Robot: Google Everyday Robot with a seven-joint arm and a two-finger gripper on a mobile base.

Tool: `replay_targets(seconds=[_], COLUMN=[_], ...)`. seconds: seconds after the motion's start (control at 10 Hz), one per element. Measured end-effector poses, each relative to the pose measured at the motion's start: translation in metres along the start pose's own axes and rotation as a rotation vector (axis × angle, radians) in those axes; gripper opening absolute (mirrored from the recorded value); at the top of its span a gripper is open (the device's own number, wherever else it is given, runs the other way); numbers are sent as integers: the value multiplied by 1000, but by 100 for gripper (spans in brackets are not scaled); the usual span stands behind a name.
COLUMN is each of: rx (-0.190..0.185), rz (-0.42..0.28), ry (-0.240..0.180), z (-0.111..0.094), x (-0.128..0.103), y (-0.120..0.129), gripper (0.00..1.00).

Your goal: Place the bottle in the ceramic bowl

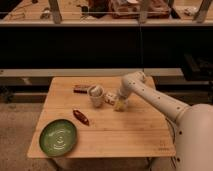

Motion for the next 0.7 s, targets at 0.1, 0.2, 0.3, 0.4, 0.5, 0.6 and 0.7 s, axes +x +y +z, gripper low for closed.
replay_targets(seconds=[0.1,0.2,0.3,0.4,0.5,0.6,0.7], rx=[-9,-18,-12,-6,-3,-5,-8], rz=[11,25,17,4,-6,-13,-20], ry=[-6,-11,-7,-7,-9,-12,-14], z=[1,1,0,-4,-14,-27,-44], x=[4,8,9,3,-11,-22,-32], y=[0,-1,-2,-2,-3,-4,-6], gripper=[80,76,68,59,47,37,26])
